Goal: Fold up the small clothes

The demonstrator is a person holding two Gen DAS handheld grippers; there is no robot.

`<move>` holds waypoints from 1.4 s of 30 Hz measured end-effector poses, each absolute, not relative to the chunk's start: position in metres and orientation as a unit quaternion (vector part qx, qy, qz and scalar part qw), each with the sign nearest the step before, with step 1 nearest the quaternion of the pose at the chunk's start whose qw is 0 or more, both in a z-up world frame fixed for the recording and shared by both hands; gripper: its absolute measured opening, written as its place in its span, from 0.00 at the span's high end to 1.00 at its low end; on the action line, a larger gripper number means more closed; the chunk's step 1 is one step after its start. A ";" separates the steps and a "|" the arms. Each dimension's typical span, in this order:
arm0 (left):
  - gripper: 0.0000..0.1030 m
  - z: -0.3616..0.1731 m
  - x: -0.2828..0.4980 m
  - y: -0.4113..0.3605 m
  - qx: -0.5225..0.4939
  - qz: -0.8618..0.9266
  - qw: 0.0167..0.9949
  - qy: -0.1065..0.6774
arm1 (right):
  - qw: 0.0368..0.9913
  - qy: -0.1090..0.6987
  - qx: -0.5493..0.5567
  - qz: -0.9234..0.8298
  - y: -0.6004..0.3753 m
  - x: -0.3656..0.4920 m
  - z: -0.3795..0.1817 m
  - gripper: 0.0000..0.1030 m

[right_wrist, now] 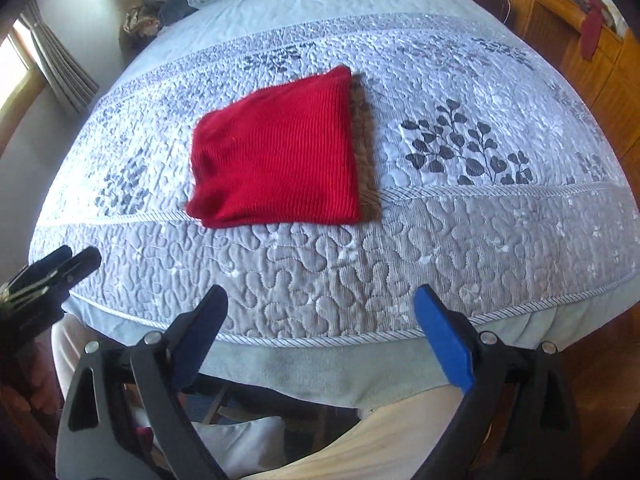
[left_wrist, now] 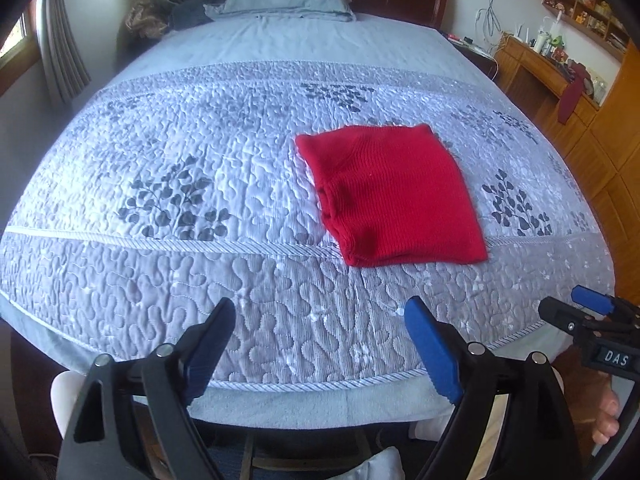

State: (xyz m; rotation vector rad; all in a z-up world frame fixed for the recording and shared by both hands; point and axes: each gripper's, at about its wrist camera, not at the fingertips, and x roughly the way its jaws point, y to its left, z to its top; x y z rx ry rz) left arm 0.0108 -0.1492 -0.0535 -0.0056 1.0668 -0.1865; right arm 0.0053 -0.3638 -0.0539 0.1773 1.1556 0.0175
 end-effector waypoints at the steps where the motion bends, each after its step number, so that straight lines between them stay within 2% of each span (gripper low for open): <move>1: 0.16 -0.051 0.009 -0.149 0.001 -0.087 0.857 0.508 | 0.835 0.544 0.082 0.008 -0.363 0.004 -0.052 0.09; 14: 0.14 -0.031 -0.013 -0.147 0.018 -0.075 0.862 0.500 | 0.839 0.538 0.072 0.025 -0.343 -0.008 -0.034 0.08; 42: 0.13 -0.038 -0.004 -0.151 0.034 -0.071 0.857 0.509 | 0.840 0.538 0.073 0.015 -0.350 -0.008 -0.033 0.08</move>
